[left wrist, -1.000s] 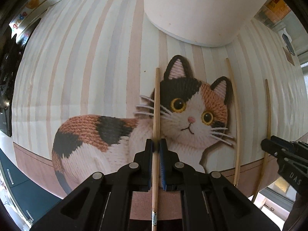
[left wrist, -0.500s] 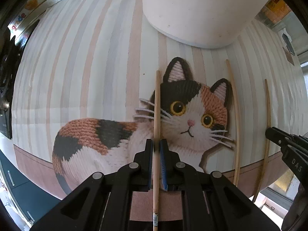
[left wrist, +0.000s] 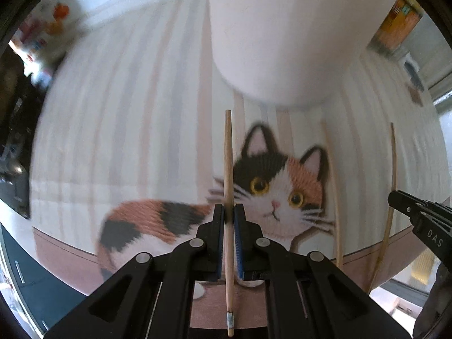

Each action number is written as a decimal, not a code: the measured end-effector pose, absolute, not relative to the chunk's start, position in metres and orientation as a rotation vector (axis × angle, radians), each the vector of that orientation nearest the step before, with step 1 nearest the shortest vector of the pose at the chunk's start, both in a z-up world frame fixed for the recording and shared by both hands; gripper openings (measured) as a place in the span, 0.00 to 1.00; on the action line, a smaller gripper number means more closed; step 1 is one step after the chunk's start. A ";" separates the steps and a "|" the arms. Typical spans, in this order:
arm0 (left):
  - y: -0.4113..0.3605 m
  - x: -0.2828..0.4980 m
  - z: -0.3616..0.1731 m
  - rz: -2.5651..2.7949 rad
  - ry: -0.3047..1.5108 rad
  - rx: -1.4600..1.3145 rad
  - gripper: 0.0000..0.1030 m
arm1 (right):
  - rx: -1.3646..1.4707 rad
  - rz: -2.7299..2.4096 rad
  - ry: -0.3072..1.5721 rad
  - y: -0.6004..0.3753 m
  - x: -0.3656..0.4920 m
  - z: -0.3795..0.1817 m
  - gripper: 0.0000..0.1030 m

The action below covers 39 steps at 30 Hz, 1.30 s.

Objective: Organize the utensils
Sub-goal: 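Close the left tool on a chopstick while the right tool grasps another, then lift both chopsticks and carry them over the utensil holder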

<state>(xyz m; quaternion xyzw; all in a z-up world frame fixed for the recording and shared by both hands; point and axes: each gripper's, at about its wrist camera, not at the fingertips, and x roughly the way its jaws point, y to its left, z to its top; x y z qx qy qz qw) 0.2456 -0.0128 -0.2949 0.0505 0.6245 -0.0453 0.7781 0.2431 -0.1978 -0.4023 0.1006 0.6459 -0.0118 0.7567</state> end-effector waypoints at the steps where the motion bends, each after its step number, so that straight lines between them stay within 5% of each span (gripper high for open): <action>1: -0.012 0.246 -0.288 -0.097 1.331 0.111 0.04 | 0.229 -0.025 1.389 -0.207 0.242 -0.392 0.07; 18: 0.022 0.250 -0.169 -0.016 0.967 0.013 0.04 | 0.220 -0.041 1.018 -0.215 0.240 -0.281 0.07; 39: 0.064 0.269 0.015 -0.132 0.576 -0.389 0.04 | 0.557 0.133 0.675 -0.247 0.283 -0.103 0.07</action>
